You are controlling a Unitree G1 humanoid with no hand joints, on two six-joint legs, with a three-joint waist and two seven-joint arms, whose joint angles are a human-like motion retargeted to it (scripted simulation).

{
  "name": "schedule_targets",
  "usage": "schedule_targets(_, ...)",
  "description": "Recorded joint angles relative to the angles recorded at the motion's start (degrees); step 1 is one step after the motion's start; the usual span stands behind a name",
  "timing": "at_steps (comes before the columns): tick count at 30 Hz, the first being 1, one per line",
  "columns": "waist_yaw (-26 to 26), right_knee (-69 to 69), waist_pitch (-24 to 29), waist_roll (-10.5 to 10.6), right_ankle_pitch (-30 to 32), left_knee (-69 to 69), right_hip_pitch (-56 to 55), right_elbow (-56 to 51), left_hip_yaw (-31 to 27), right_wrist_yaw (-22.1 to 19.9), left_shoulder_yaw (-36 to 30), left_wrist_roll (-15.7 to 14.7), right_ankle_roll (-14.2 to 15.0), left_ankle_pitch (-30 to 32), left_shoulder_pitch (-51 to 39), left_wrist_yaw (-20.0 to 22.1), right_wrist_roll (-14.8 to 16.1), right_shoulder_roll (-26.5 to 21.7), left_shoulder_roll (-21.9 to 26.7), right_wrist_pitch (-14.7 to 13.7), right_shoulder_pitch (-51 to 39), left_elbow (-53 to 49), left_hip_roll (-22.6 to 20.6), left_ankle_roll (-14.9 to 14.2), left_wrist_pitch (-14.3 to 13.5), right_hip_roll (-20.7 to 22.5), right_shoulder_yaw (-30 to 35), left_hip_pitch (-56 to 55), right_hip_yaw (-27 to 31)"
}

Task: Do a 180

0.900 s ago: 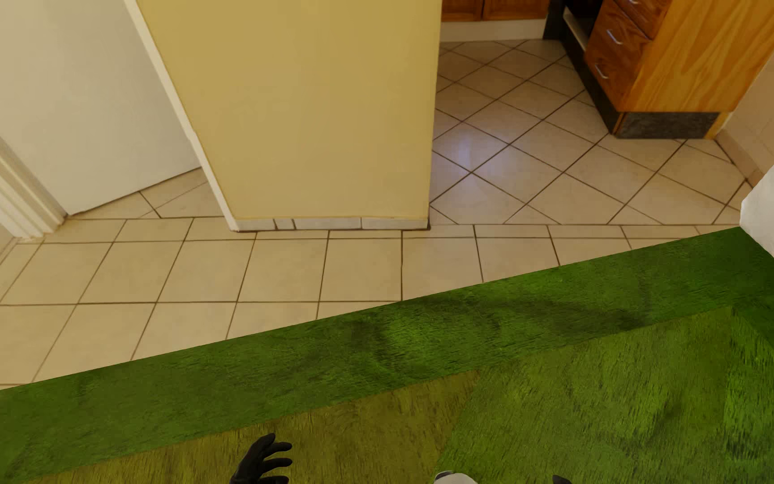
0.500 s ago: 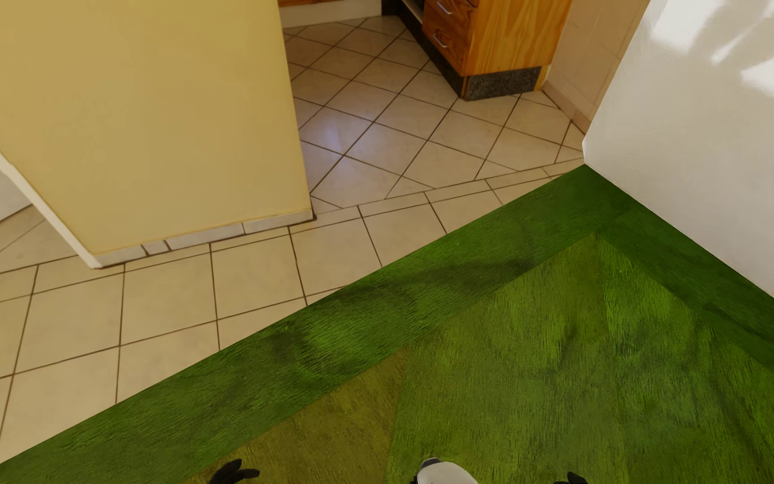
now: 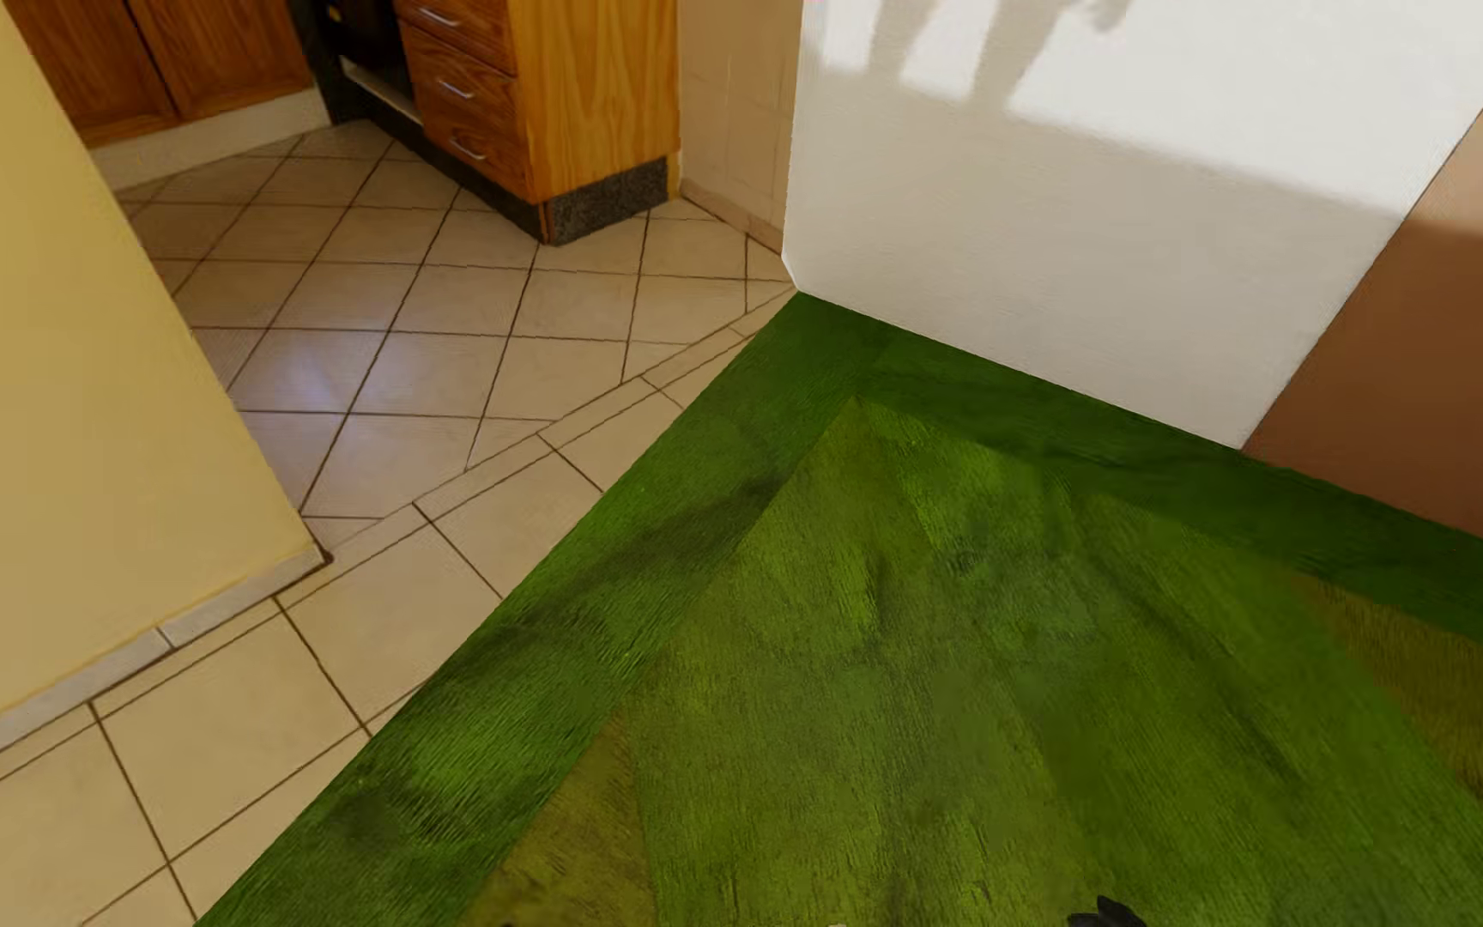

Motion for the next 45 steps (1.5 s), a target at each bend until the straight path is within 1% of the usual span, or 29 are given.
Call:
schedule_targets(1, -3.17, 2.43, 0.07, -0.89, -4.68, -5.00, -0.12, -0.38, 2.23, -0.95, 3.22, -1.58, 1.10, 0.97, 0.45, 0.42, 0.20, 2.35, 1.47, 0.34, -0.11, 1.14, 0.81, -10.40, 1.96, -1.41, -0.93, 2.99, -0.24)
schedule_targets(3, -4.16, 8.59, 0.40, -1.69, -9.44, -7.45, 0.44, -2.39, 6.93, -0.43, 2.73, -3.67, 3.33, 1.40, -2.17, 3.43, -0.31, 2.18, 1.92, 2.38, 0.94, -0.84, 2.48, -9.81, 5.57, -4.34, 0.02, 5.65, -3.34)
schedule_targets(5, -0.56, 5.59, 2.54, -3.06, -5.66, 2.17, 2.64, 2.47, 9.09, 1.28, -2.49, -2.63, 3.30, 3.62, -7.43, 6.15, -1.85, 0.47, -2.12, 2.46, -0.61, -3.51, 3.57, -7.86, 6.28, -6.61, -2.44, 3.11, -3.87)
schedule_targets(6, 1.30, 5.33, 2.46, -2.21, -4.88, 11.11, 1.30, 4.37, 6.55, 1.24, -3.19, -2.07, -3.11, 10.49, -6.81, 5.94, -2.24, -1.37, -3.68, 1.08, -0.64, -6.11, 3.37, -4.62, 5.47, -4.76, -2.07, -2.90, -2.85)
schedule_targets(7, 1.88, 3.45, 2.09, -0.79, -3.64, 12.26, 1.41, 3.46, 3.33, 0.46, -2.69, -2.21, -2.37, 12.69, -3.39, 4.15, -2.10, -2.35, -2.57, 0.03, -0.07, -4.97, 1.89, -2.10, 3.33, -3.31, -1.49, -5.98, -1.54)
schedule_targets(9, 2.44, -1.73, 2.11, 2.14, -0.37, 2.98, 2.54, 1.91, 0.67, -1.89, 2.43, -3.49, -1.50, 3.82, -0.14, 0.47, -0.46, -1.75, 0.91, -0.43, -0.77, -0.70, -0.52, -0.54, 0.85, -1.14, 0.51, -8.10, 1.48)
schedule_targets(10, 1.35, -4.11, 2.54, 3.92, 1.02, -4.18, 3.27, 1.29, 0.10, -2.94, 3.19, -4.35, -0.93, 1.29, -0.46, 0.52, 0.58, -0.25, 2.00, -0.37, -1.15, -0.18, -1.25, -1.36, 1.13, -0.25, 0.53, -6.56, 2.83)
schedule_targets(11, 0.28, -5.17, 3.22, 4.36, 1.86, -9.23, 3.83, 0.25, -0.05, -3.85, 2.78, -4.99, -0.28, 6.80, -2.04, 1.72, 1.44, 2.68, 2.29, -0.03, -0.79, 0.41, -1.67, -10.07, 1.79, -0.46, 0.55, -3.69, 3.78)
schedule_targets(12, -1.06, -2.62, 3.25, 3.29, 0.11, -11.74, 2.75, 0.65, 2.36, -3.88, 2.42, -5.24, 0.37, 12.63, -4.54, 3.40, 1.96, 4.54, 2.21, 0.38, -0.16, -0.08, -1.81, -8.86, 2.54, -2.55, 1.06, -2.20, 2.74)
schedule_targets(15, -2.35, 0.39, 2.12, -0.07, -1.28, -9.62, 2.14, 1.29, 8.22, 1.61, 1.39, -2.68, 0.38, 9.46, -6.64, 5.27, -0.54, 0.19, -0.58, 2.47, 0.71, -3.60, 1.23, -9.24, 1.86, -5.49, -0.24, 0.10, -0.95)
schedule_targets(17, -1.41, 1.14, 2.04, -0.67, -1.39, -6.68, 1.99, 2.66, 8.05, 3.67, -1.16, -0.63, -1.68, 6.91, -7.22, 5.94, -3.20, -0.38, -2.67, 3.88, -1.23, -3.59, 3.25, -8.93, 0.60, -2.56, -1.24, 0.42, 0.46)
schedule_targets(18, -1.15, 0.92, 2.35, -0.40, -0.91, -4.59, 1.80, 2.57, 5.31, 3.38, -2.66, -0.92, -1.70, 5.30, -8.03, 6.38, -3.63, -0.04, -2.46, 3.62, -1.68, -2.97, 2.61, -3.56, 0.44, -1.21, -0.31, -0.20, 1.22)
schedule_targets(19, -2.21, -1.01, 2.37, -0.14, 0.26, -6.23, 2.54, -0.14, 4.50, 2.21, 0.21, -1.65, -1.55, 5.30, -6.95, 6.60, -3.27, 0.46, -1.67, 3.66, -0.89, -2.06, 2.22, -5.31, 0.13, -0.42, 0.70, 1.00, 1.94)
schedule_targets(20, -3.10, -3.07, 1.59, -0.24, 1.46, -9.29, 2.85, -0.62, 4.93, 0.61, 1.58, -2.48, -1.35, 6.44, -5.59, 7.41, -2.51, 1.99, -1.23, 3.03, -0.14, -1.45, 2.21, -10.36, 0.06, -0.50, 0.92, 2.45, 2.31)
schedule_targets(24, -1.64, 0.39, 1.16, -1.94, 1.11, -7.35, 0.19, 0.53, 10.82, -1.30, 0.06, -4.87, -0.06, 3.53, -4.68, 7.85, -0.27, 1.44, -1.04, 3.23, -2.60, -4.35, 3.96, -10.47, 0.53, -6.41, -0.85, 5.19, -2.51)
schedule_targets(26, 2.26, 1.01, 2.14, -0.33, 1.51, 4.70, -0.88, 1.30, 6.43, -1.53, -2.26, -4.98, -1.26, 7.19, -4.71, 5.91, -1.73, 0.27, -0.55, 1.85, -1.96, -1.96, 3.94, -5.44, 0.53, -3.42, 0.85, -0.68, -0.46)
schedule_targets(27, 2.50, -0.73, 2.60, 0.77, 2.79, 7.87, -0.56, 2.09, 3.08, -2.20, -2.09, -5.13, -0.95, 10.17, -2.60, 4.88, -2.03, 0.18, -0.18, 0.61, -1.85, -2.62, 1.99, -0.43, 1.41, -2.20, 0.96, -2.54, 0.93)
schedule_targets(28, 1.84, -3.65, 2.67, 2.41, 4.75, 3.77, -0.25, 1.78, 1.20, -3.31, 1.21, -5.06, -0.51, 6.87, -1.21, 3.48, -1.97, 0.67, 0.36, 0.03, -1.01, -3.10, -0.05, 2.95, 2.67, -0.66, 0.95, -2.23, 2.24)
schedule_targets(30, -3.25, -0.95, 2.32, 1.67, -0.75, -7.66, -1.01, 0.00, 3.41, -4.46, 2.56, -4.36, 1.00, 3.70, -0.84, 3.60, -0.36, 2.01, 2.39, 0.08, 1.16, 1.13, -1.26, -8.57, 3.73, -2.64, 0.83, 2.24, 0.61)
schedule_targets(32, -1.83, 3.88, 2.60, -1.28, -5.61, -6.61, 1.32, 0.32, 7.07, -2.47, 0.84, -1.61, 2.60, 3.05, -5.06, 5.25, -0.10, 1.88, 0.78, 2.45, 1.92, -2.02, -0.53, -8.72, 3.78, -5.03, -0.56, 3.09, -1.69)
schedule_targets(34, 1.18, 2.16, 3.64, -1.09, -2.66, 2.47, 1.66, 2.60, 6.25, -0.26, -1.85, 0.64, -3.18, 6.37, -6.54, 4.74, -1.36, 0.14, -2.06, 2.69, -0.06, -3.46, 1.21, -4.65, 1.49, -2.40, -1.03, -0.94, -1.12)
schedule_targets(36, -1.29, -2.80, 1.71, 0.74, 0.81, -4.96, 1.76, 0.17, 2.12, -0.06, -0.31, -0.96, -2.02, 2.10, -3.39, 2.56, -1.73, -0.70, -0.03, 0.65, -0.78, 0.54, -1.28, 6.37, -0.68, 0.35, -0.11, 0.42, 1.63)
schedule_targets(37, -2.66, -4.70, 1.16, 0.72, 1.62, -9.22, 2.06, -0.31, 2.11, -0.81, 1.94, -2.89, -1.57, 3.55, -3.80, 2.31, -1.30, 0.32, 1.42, -0.81, 0.31, 1.21, -1.19, -6.18, -0.32, 0.28, 0.55, 2.74, 2.15)
schedule_targets(38, -3.76, -4.41, 1.19, -0.12, 0.58, -11.20, 1.73, -0.52, 4.20, -1.28, 2.73, -4.73, -0.92, 4.52, -4.83, 3.29, -0.71, 2.50, 1.25, -0.93, 0.91, -0.98, -1.21, -8.12, 0.44, -1.46, -0.25, 4.34, 1.37)
schedule_targets(41, -3.13, 0.49, 1.84, -1.13, -1.40, -6.44, -0.60, -0.09, 9.51, 0.02, 1.01, -4.33, 1.94, 0.90, -7.68, 5.22, -0.95, 1.56, -1.02, 2.82, 0.33, -2.33, 0.94, -7.49, 0.40, -5.62, -1.17, 5.24, -2.60)
schedule_targets(42, -1.17, 1.07, 3.30, -1.91, 1.23, 0.46, -0.59, 2.21, 10.23, 0.22, -1.66, -3.58, 0.24, 2.15, -8.69, 6.01, -1.72, 1.23, -0.70, 3.99, -2.58, -4.40, 1.96, -6.84, 1.20, -5.32, -0.95, 3.27, -2.41)
schedule_targets(43, 1.08, 0.55, 3.74, -1.19, 1.94, 8.92, -0.73, 2.06, 7.60, -0.05, -2.89, -3.23, -1.70, 8.15, -7.95, 6.50, -2.35, 0.00, -2.14, 3.11, -2.98, -4.10, 1.51, -3.70, 1.51, -3.82, -0.23, -1.47, -1.29)
schedule_targets(44, 1.89, -1.41, 3.44, -0.29, 3.29, 11.44, -0.35, 1.94, 4.13, -0.68, -2.87, -3.23, -0.37, 12.03, -4.79, 6.03, -2.71, -0.27, -1.69, 0.94, -2.39, -3.40, -0.29, 0.47, 1.68, -2.40, -0.38, -3.92, 0.27)
schedule_targets(45, 1.11, -3.96, 2.67, 0.54, 4.93, 4.91, 0.00, 1.32, 0.93, -1.75, 0.61, -3.42, -0.64, 8.70, -1.89, 4.62, -2.61, 1.14, -0.05, -1.31, -0.96, -1.73, -1.66, 3.33, 2.08, -0.91, 0.29, -3.46, 1.66)
